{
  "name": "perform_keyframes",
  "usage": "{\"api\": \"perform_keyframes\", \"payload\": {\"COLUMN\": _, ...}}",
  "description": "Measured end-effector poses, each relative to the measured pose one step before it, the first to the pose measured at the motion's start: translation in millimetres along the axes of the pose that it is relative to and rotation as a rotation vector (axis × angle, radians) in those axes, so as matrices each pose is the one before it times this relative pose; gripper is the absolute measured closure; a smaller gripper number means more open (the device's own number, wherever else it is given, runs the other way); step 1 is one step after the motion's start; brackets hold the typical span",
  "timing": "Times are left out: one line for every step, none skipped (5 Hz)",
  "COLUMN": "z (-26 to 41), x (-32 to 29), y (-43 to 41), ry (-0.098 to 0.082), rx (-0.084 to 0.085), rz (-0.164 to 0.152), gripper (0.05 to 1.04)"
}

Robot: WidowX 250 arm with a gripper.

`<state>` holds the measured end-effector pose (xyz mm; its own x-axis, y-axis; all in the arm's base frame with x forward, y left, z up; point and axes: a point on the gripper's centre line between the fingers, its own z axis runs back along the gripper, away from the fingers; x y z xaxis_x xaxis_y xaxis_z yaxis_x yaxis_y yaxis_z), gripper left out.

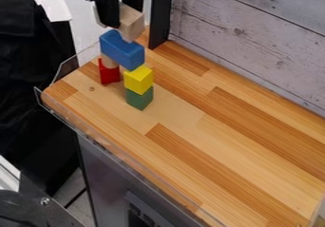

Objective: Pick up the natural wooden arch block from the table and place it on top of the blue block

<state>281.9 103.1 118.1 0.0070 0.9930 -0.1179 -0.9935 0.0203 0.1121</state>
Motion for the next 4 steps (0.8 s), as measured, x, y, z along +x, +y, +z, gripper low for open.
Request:
{"api": "perform_keyframes", "payload": {"z": -7.19, "x": -0.59, "y": 0.99, "ry": 0.0007, "rx": 0.0235, "rz": -0.0072, "gripper": 0.491}}
{"api": "perform_keyframes", "payload": {"z": -7.25, "x": -0.59, "y": -1.58, "ry": 0.0062, "rx": 0.0211, "rz": -0.0064, "gripper": 0.491}}
{"api": "perform_keyframes", "payload": {"z": -2.13, "x": 0.26, "y": -0.24, "ry": -0.0018, "rx": 0.0042, "rz": -0.0031, "gripper": 0.491}}
{"api": "perform_keyframes", "payload": {"z": -0.05, "x": -0.77, "y": -1.10, "ry": -0.0010, "rx": -0.0044, "rz": -0.0012, "gripper": 0.438}}
